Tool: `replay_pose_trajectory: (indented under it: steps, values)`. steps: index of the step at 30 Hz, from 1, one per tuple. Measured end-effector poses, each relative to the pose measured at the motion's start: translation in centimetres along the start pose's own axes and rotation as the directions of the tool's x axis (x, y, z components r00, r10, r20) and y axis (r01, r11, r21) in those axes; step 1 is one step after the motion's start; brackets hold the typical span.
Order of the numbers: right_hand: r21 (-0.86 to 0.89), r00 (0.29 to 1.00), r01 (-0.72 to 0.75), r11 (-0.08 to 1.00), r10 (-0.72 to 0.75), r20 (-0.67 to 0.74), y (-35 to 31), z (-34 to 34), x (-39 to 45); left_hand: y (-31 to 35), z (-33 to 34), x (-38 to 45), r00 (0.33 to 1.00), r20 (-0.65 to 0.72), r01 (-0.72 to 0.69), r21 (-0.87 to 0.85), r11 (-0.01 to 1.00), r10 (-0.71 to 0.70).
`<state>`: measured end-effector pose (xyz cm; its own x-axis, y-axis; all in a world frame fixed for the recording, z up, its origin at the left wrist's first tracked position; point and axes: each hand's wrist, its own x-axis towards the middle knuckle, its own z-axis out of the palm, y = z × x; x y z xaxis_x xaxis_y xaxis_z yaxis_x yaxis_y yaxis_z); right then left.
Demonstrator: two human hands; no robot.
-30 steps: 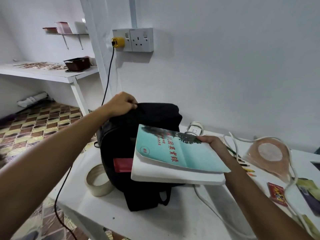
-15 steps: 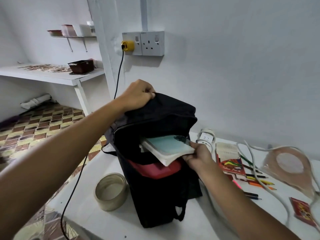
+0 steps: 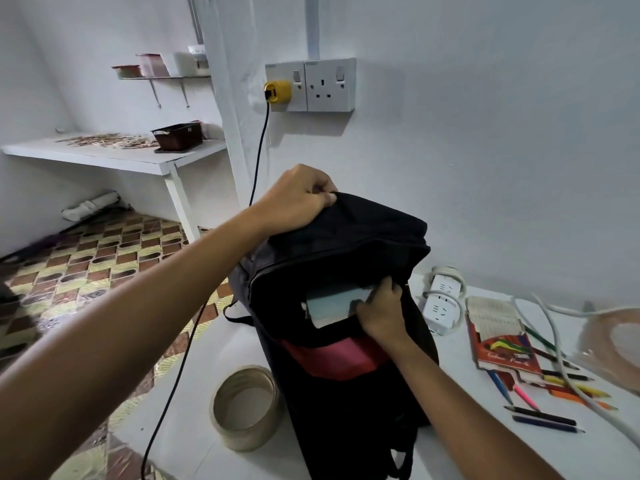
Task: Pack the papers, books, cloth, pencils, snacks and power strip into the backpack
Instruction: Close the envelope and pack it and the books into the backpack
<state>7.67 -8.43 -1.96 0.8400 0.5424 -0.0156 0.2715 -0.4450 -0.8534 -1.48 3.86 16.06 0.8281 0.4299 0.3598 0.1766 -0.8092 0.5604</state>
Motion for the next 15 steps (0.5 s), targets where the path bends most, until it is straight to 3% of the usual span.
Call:
replay_pose_trajectory:
  steps: [2,4,7,11,15]
  values:
    - [-0.24,0.957,0.236,0.942,-0.268,-0.114,0.8,0.8,-1.9,-0.3,0.1,0.3,1.0,-0.006,0.003,-0.016,1.0,-0.003]
    - [-0.5,0.851,0.401,0.768,-0.514,-0.107,1.7,2.4,-2.6,-0.4,0.1,0.5,1.0,-0.008,0.004,-0.026,1.0,-0.004]
    - [-0.649,0.88,0.445,0.618,-0.437,0.187,1.6,4.1,-1.4,-0.6,0.1,0.8,1.0,0.004,0.012,-0.036,0.999,-0.012]
    - [-0.66,0.806,0.586,0.47,-0.416,0.421,1.4,4.8,1.2,-0.5,0.0,0.7,1.0,0.023,0.009,-0.059,0.998,-0.007]
    - [-0.541,0.743,0.668,0.511,-0.412,0.528,-0.5,4.4,3.0,0.0,0.3,0.8,0.999,0.046,0.004,-0.082,0.997,0.0]
